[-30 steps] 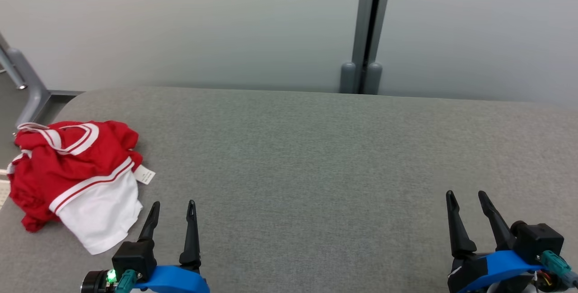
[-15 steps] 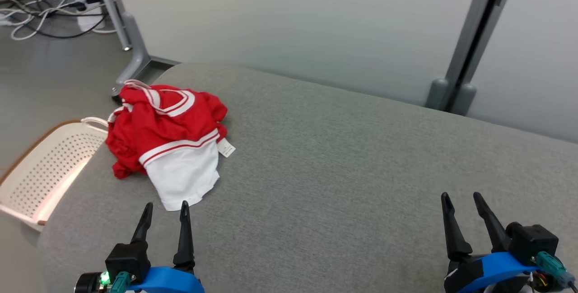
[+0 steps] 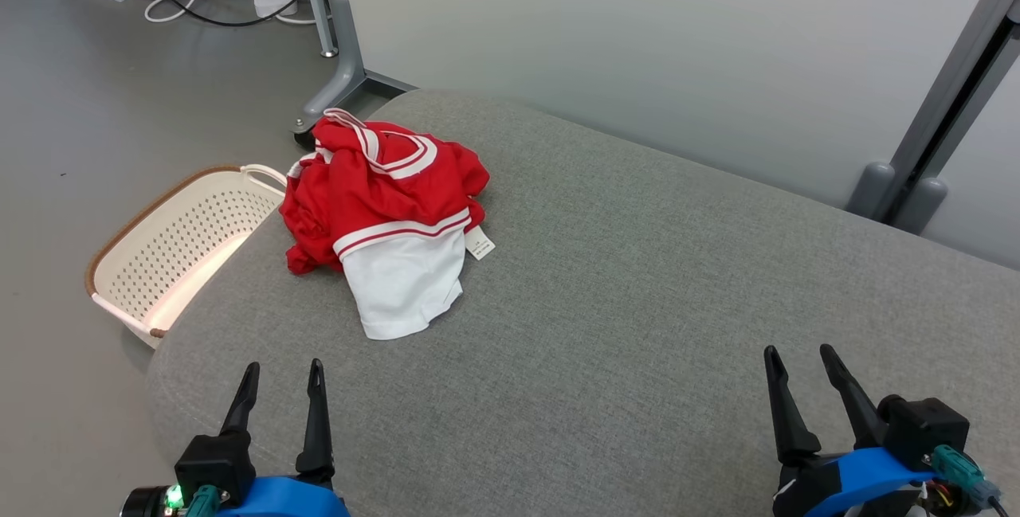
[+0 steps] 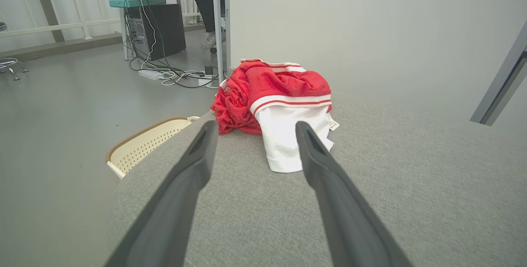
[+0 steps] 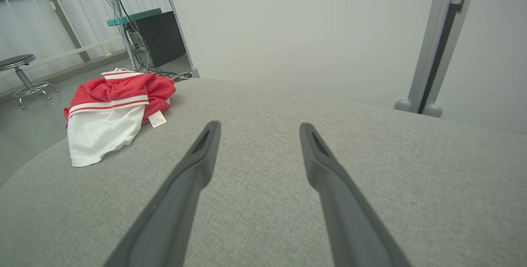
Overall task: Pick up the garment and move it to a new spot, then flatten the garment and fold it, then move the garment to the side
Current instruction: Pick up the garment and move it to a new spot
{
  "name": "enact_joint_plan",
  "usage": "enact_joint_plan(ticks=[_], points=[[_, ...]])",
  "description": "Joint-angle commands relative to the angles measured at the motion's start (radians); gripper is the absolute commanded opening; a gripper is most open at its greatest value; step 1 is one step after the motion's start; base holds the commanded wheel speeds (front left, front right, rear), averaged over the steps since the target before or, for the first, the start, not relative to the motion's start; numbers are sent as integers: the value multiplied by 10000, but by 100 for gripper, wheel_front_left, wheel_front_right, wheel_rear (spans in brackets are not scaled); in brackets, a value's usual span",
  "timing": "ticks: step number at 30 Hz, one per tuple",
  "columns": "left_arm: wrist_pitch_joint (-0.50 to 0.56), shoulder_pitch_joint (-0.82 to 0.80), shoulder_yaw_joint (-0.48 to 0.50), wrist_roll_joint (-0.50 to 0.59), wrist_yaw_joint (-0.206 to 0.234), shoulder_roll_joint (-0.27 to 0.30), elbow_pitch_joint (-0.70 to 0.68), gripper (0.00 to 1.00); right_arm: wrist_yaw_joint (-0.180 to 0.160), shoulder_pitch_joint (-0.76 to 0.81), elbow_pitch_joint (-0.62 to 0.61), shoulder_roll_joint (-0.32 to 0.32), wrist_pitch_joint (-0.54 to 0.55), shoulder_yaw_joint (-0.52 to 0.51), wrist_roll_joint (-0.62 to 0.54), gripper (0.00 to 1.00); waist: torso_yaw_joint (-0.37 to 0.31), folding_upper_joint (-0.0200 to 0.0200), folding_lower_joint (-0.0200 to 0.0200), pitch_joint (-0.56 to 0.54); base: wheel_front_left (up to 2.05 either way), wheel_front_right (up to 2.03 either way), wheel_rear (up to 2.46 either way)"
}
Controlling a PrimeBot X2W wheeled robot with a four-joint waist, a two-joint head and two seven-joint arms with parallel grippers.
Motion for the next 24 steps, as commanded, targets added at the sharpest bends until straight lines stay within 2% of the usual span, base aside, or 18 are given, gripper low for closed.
enact_joint_plan(ticks=[1,7,12,15,19,24], points=[[-2,81,23,-21,70,46,-60,100,5,-69,19,-66,-4,11,67,100,22,0,0,34,0,0,0],[35,97,-6,-89,108,76,-129,100,5,-138,82,-65,-35,57,67,100,40,0,0,95,0,0,0],[518,-424,154,-304,11,236,-584,100,5,-110,37,-65,-42,-35,55,100,-4,0,0,190,0,0,0],[1123,-842,373,-699,-87,343,-1374,100,5,-133,-40,-65,-5,-113,0,100,-81,0,0,309,0,0,0],[2222,-1777,857,-1210,-180,788,-2298,100,5,-226,-128,-63,54,-137,8,100,-229,0,0,537,0,0,0],[3584,-3274,1399,-1807,-225,1329,-2066,100,5,-447,-311,-68,145,-55,-97,100,-646,0,0,1007,0,0,0]])
